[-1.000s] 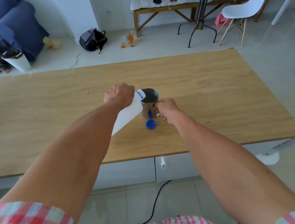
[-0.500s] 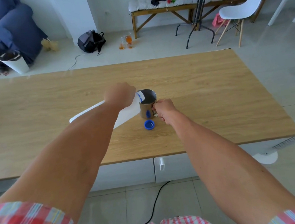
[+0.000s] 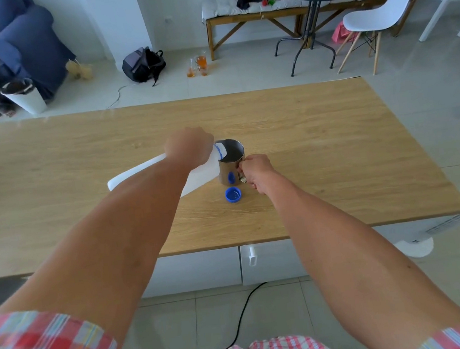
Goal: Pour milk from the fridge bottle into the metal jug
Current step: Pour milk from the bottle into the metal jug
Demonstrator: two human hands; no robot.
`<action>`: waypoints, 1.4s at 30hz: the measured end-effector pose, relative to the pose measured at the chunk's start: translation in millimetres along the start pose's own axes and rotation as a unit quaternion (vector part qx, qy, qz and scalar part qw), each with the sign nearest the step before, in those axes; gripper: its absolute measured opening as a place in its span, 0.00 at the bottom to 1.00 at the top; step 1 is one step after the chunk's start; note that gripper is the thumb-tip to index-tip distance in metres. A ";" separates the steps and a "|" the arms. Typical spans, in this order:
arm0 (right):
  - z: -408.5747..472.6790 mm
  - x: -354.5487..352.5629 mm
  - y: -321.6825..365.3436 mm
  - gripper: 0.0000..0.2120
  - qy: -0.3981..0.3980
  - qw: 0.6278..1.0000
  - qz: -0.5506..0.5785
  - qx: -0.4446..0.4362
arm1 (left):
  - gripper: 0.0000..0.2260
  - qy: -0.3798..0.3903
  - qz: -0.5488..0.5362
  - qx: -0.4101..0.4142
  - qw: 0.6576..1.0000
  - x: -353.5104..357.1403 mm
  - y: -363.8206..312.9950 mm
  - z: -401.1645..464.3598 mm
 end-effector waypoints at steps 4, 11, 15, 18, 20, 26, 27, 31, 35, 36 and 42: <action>1.6 0.8 0.9 0.11 0.005 1.000 0.000 0.003 | 0.12 0.001 -0.003 -0.004 1.000 -0.2 -1.4 0.5; 0.7 -1.0 1.3 0.10 0.004 1.000 -0.007 0.002 | 0.12 -0.004 -0.006 -0.008 1.000 -0.8 -1.1 1.2; 1.0 -0.2 1.3 0.10 -0.001 1.000 -0.010 -0.003 | 0.11 -0.006 -0.012 -0.011 1.000 -1.3 -1.6 1.9; 0.8 -0.4 0.9 0.11 0.002 1.000 -0.008 -0.003 | 0.11 -0.007 -0.014 -0.016 1.000 -2.3 -2.2 1.9; 2.2 -0.1 0.2 0.11 0.002 1.000 -0.009 -0.004 | 0.11 -0.007 -0.008 -0.009 1.000 -2.2 -2.5 2.2; 1.7 -0.6 1.0 0.12 0.003 1.000 -0.010 -0.005 | 0.12 0.000 0.003 -0.002 1.000 -2.7 -2.0 1.9; 1.2 -1.0 0.9 0.11 0.003 1.000 -0.010 -0.006 | 0.12 0.001 0.003 -0.002 1.000 -2.9 -2.1 1.8; -1.3 -2.4 1.2 0.11 0.003 1.000 -0.008 -0.009 | 0.12 0.004 -0.010 -0.008 1.000 -2.9 -1.5 2.7; -1.4 -2.0 1.1 0.11 0.002 1.000 -0.003 -0.010 | 0.12 0.004 -0.015 -0.010 1.000 -3.7 -1.4 3.3; -1.5 -1.9 1.3 0.11 0.001 1.000 -0.004 -0.009 | 0.11 0.004 -0.015 -0.010 1.000 -3.4 -1.1 3.6; -1.2 -1.6 1.2 0.11 0.001 1.000 -0.002 -0.008 | 0.11 0.008 -0.017 -0.009 1.000 -3.9 -1.3 3.6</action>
Point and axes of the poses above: each hand's wrist, its own z-axis towards the middle knuckle, its own x-axis out of the palm, y = z × x, the point moved 1 cm from there along z, towards the middle knuckle, and after that the axes turned 9 degrees about x, right-handed, at the moved point
